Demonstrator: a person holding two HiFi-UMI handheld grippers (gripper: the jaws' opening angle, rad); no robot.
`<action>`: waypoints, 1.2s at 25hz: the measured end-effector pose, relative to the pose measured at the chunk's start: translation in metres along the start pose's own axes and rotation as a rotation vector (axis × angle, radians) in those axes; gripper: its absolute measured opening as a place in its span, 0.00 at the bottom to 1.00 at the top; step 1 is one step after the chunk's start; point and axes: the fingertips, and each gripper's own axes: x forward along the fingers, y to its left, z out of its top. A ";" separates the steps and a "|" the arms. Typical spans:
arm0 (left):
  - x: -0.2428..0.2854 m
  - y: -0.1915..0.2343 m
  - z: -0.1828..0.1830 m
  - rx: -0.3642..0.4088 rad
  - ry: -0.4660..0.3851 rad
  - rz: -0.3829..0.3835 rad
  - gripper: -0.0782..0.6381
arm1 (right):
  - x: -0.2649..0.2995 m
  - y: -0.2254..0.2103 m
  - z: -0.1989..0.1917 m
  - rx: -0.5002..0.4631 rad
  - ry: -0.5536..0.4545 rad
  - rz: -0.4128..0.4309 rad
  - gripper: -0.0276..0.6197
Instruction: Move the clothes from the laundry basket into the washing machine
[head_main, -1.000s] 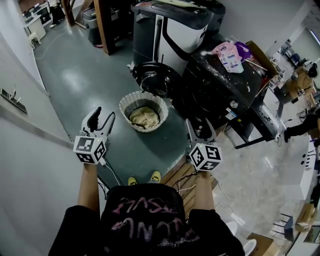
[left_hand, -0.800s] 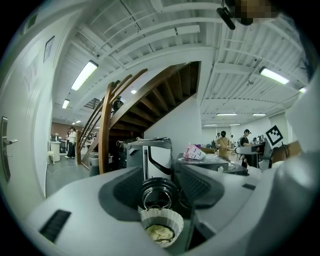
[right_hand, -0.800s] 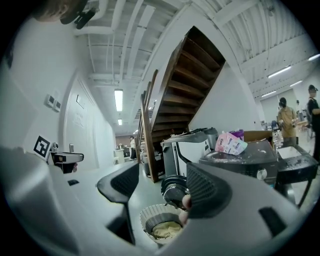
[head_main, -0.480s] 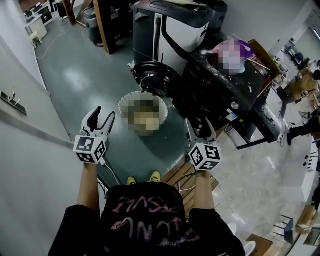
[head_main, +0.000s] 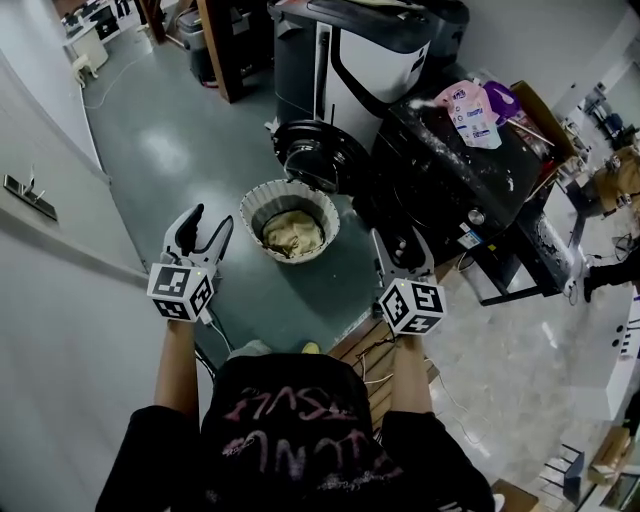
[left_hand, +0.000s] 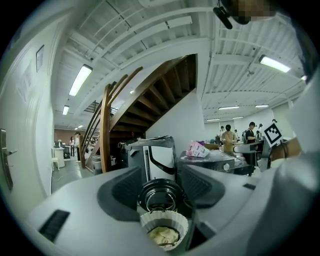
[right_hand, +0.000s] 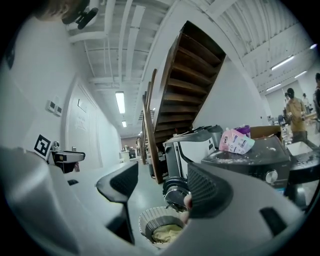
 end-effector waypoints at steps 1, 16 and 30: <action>0.002 -0.001 0.000 0.003 0.003 0.003 0.48 | 0.003 -0.002 0.000 0.004 -0.001 0.003 0.52; 0.080 0.041 0.003 -0.011 -0.012 0.005 0.47 | 0.077 -0.026 -0.004 0.012 0.029 -0.009 0.52; 0.221 0.152 -0.017 -0.107 0.049 -0.146 0.47 | 0.218 -0.004 -0.001 -0.010 0.084 -0.115 0.52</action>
